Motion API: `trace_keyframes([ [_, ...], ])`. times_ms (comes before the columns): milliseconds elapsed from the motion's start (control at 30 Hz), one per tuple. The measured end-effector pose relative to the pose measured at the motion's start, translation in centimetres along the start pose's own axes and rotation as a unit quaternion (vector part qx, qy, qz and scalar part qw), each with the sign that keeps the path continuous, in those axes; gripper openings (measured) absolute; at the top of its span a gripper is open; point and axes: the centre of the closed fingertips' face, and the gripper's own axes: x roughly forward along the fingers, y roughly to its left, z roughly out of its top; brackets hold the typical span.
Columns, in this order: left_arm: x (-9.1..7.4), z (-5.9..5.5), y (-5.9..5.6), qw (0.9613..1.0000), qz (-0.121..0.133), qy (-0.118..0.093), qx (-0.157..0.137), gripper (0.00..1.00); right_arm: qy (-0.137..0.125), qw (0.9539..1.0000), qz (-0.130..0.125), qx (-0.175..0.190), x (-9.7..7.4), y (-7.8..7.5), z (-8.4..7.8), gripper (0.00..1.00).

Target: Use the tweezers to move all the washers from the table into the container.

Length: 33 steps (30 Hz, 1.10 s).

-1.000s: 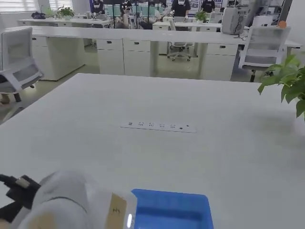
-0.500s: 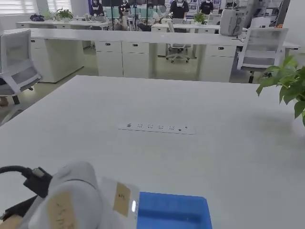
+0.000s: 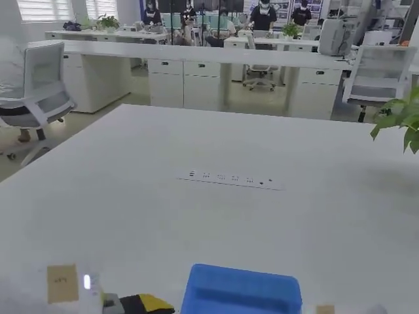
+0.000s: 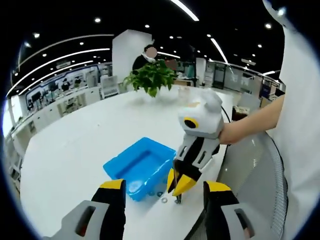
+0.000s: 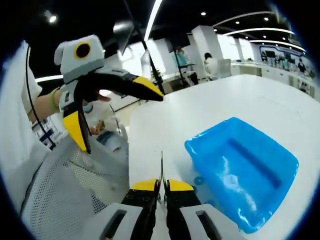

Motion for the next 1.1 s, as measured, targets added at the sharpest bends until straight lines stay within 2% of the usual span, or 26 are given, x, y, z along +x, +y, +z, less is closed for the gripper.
trace_keyframes([
  [100, -0.3, -0.2, 0.1, 0.9996, 0.019, -0.016, -0.012, 0.68, -0.019, 0.9989, -0.001, 0.044, -0.7, -0.6, 0.5, 0.02],
  [233, -0.5, -0.5, 0.8, 0.9965, 0.060, -0.044, -0.039, 0.80, -0.047, 0.9936, 0.012, 0.102, -1.9, -0.9, 1.5, 0.02],
  [300, -0.5, -0.8, 1.1, 0.9946, 0.072, -0.053, -0.052, 0.87, -0.050, 0.9929, 0.014, 0.107, -2.5, -1.0, 1.8, 0.02],
  [433, -0.6, -0.6, 1.5, 0.9892, 0.095, -0.086, -0.072, 0.94, -0.053, 0.9916, 0.016, 0.117, -3.7, -0.9, 2.4, 0.03],
  [533, -0.9, -0.2, 2.3, 0.9805, 0.131, -0.118, -0.086, 0.98, -0.046, 0.9917, 0.021, 0.118, -4.5, -0.8, 2.3, 0.03],
  [600, -1.1, 0.4, 2.5, 0.9726, 0.140, -0.157, -0.099, 0.98, -0.039, 0.9928, 0.021, 0.111, -4.9, -0.6, 2.1, 0.03],
  [633, -1.2, 0.4, 2.7, 0.9696, 0.147, -0.164, -0.107, 0.98, -0.034, 0.9939, 0.016, 0.104, -5.3, -0.7, 2.1, 0.03],
  [667, -1.1, 0.2, 2.8, 0.9687, 0.150, -0.164, -0.111, 0.98, -0.032, 0.9944, 0.014, 0.099, -5.5, -0.7, 2.1, 0.03],
  [700, -1.0, 0.1, 2.8, 0.9697, 0.152, -0.159, -0.107, 0.98, -0.031, 0.9951, 0.010, 0.093, -5.8, -0.8, 2.2, 0.03],
  [733, -1.0, -0.1, 3.1, 0.9701, 0.161, -0.152, -0.099, 0.98, -0.031, 0.9955, 0.007, 0.089, -6.1, -0.8, 2.3, 0.03],
  [767, -0.9, -0.6, 3.3, 0.9717, 0.173, -0.135, -0.088, 0.98, -0.033, 0.9959, 0.002, 0.084, -6.3, -1.0, 2.5, 0.03],
  [800, -0.8, -0.7, 3.4, 0.9720, 0.175, -0.133, -0.083, 0.98, -0.036, 0.9960, -0.003, 0.082, -6.6, -1.2, 2.7, 0.03],
  [967, -0.8, -0.4, 3.0, 0.9727, 0.169, -0.142, -0.073, 0.98, -0.067, 0.9945, -0.024, 0.077, -7.8, -2.4, 4.3, 0.03],
  [1100, -0.8, -0.9, 3.2, 0.9734, 0.174, -0.131, -0.072, 0.94, -0.084, 0.9932, -0.040, 0.071, -8.3, -3.5, 5.3, 0.03],
])
